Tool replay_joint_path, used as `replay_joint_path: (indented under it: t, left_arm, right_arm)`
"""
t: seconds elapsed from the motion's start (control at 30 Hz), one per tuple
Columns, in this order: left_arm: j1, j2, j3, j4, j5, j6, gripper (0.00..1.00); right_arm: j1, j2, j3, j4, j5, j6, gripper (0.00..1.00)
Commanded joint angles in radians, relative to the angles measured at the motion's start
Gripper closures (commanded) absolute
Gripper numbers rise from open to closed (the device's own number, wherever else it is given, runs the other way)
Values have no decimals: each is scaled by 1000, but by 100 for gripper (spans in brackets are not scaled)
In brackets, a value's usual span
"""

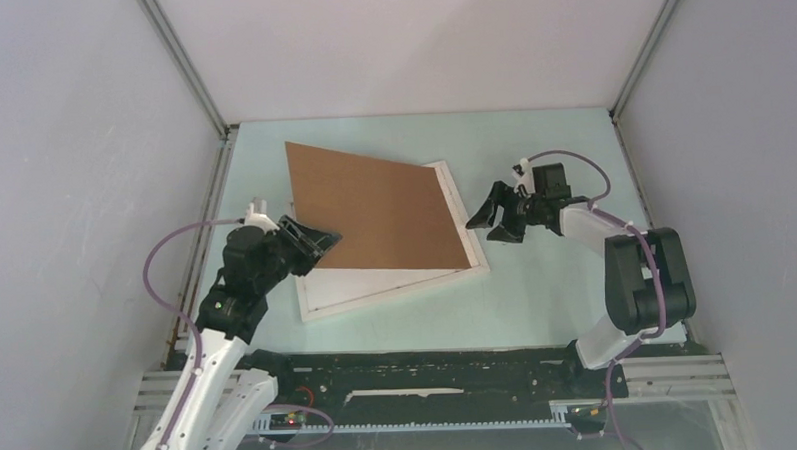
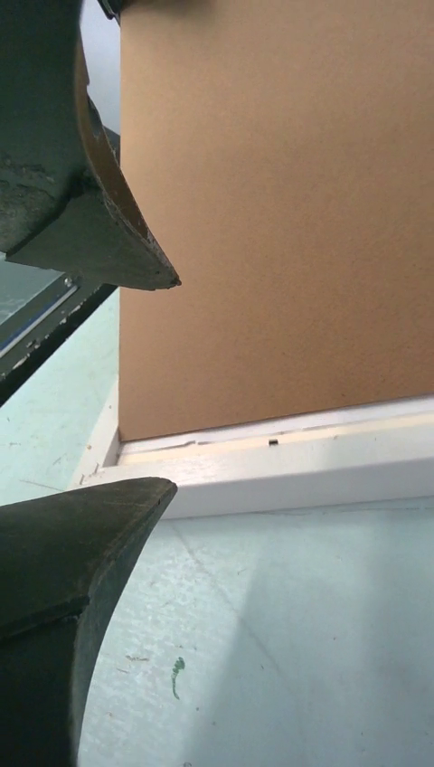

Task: Put the photo into the frame

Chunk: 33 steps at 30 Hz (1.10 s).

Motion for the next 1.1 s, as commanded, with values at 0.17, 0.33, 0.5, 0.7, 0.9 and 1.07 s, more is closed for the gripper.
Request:
replay_joint_path:
  t: [0.17, 0.33, 0.5, 0.7, 0.9, 1.07]
  left_arm:
    - [137, -55, 44, 313, 207, -129, 100]
    - [149, -20, 62, 425, 268, -212, 100]
    - [152, -18, 98, 469, 298, -230, 100]
    - [153, -19, 97, 495, 311, -253, 100]
    - [152, -12, 97, 521, 326, -275, 100]
    - [152, -12, 84, 555, 332, -295, 100]
  right_arm:
    - [-8, -101, 40, 58, -210, 196, 13]
    - [-13, -104, 13, 202, -271, 355, 12]
    - [-62, -112, 10, 221, -329, 371, 14]
    - [-173, -152, -18, 275, -403, 365, 22]
    - [-209, -134, -2, 256, -434, 308, 21]
    - [-152, -100, -3, 416, -493, 411, 27]
